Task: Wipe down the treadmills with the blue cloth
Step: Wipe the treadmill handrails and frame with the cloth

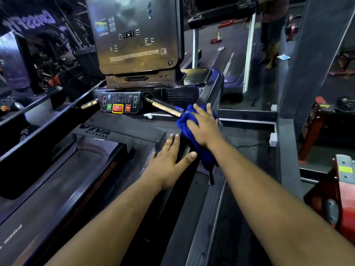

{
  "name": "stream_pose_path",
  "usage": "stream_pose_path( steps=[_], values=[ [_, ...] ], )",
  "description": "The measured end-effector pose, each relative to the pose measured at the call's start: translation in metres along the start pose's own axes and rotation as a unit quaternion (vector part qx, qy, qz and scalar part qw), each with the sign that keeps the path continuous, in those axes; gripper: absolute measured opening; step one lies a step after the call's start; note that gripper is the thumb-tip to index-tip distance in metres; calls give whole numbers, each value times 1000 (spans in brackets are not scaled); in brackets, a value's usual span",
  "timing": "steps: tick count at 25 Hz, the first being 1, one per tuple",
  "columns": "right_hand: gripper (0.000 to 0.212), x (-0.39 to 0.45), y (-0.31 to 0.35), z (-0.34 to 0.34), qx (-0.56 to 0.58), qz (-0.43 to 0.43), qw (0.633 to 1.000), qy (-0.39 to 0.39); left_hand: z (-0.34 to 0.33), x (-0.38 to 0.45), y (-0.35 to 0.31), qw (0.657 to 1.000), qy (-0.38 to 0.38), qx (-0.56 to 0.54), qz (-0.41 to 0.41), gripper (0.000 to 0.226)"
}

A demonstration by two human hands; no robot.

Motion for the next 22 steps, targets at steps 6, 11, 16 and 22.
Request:
stream_pose_path(
  steps=[6, 11, 16, 22],
  values=[
    [67, -16, 14, -3, -4, -4, 1000, 13, -2, 1, 1, 1000, -5, 2, -3, 101],
    [71, 14, 4, 9, -26, 22, 999, 23, -2, 6, 3, 1000, -8, -2, -1, 108],
    [81, -20, 21, 1, 19, -27, 999, -5, 2, 0, 3, 998, -48, -47, 0, 116],
    [67, -55, 22, -3, -23, 83, 996, 36, 14, -32, 4, 990, -123, -71, -8, 116]
  ],
)
Point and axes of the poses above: each hand's wrist, its own x-axis towards the middle knuckle, its own z-axis out of the back of the hand, y = z × x, the point moved 5 cm from there along x, towards the middle knuckle, and after that the axes turned 6 degrees about -z, right-handed, at the moved point
